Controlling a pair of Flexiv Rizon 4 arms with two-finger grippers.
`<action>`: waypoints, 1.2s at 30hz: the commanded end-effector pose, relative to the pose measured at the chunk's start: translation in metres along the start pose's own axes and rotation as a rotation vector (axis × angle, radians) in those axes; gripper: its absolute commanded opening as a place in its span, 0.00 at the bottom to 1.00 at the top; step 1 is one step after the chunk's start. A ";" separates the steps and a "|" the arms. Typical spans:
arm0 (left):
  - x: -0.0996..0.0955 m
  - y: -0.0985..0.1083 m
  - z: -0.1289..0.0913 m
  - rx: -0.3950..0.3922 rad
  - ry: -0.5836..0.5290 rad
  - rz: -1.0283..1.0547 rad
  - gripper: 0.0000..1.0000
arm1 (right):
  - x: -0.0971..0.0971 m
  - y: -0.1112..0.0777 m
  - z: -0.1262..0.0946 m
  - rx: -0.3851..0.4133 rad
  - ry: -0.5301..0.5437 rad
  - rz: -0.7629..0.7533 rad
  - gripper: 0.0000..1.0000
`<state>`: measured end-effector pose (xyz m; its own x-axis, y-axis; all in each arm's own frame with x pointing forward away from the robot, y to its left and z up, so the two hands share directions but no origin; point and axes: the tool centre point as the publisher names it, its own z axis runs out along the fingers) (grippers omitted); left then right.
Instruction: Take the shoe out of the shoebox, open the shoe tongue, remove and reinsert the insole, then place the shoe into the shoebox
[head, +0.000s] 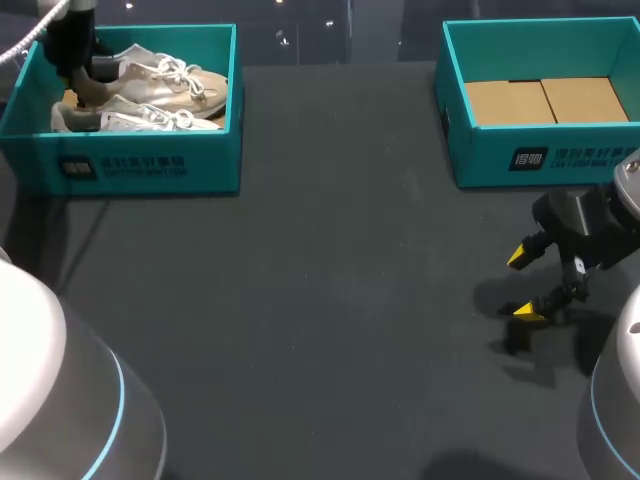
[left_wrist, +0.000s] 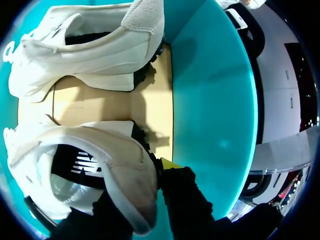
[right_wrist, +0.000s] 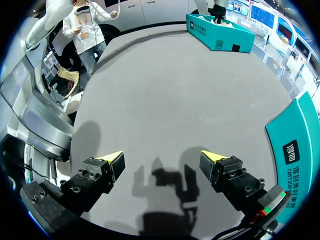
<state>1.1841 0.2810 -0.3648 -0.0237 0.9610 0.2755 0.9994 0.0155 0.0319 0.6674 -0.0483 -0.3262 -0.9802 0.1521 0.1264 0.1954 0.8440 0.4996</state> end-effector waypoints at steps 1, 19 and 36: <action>-0.003 0.003 0.005 0.003 -0.002 0.000 0.21 | 0.001 0.000 0.000 0.002 -0.002 0.000 1.00; 0.004 0.000 -0.018 -0.025 -0.073 -0.036 0.97 | 0.001 0.000 0.000 0.002 -0.002 0.000 1.00; 0.004 -0.037 -0.081 -0.050 -0.165 -0.025 1.00 | 0.001 0.000 0.000 0.002 -0.002 0.000 1.00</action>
<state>1.1697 0.2620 -0.3023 -0.0410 0.9930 0.1108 0.9979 0.0352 0.0538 0.6674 -0.0483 -0.3262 -0.9803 0.1521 0.1263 0.1953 0.8440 0.4996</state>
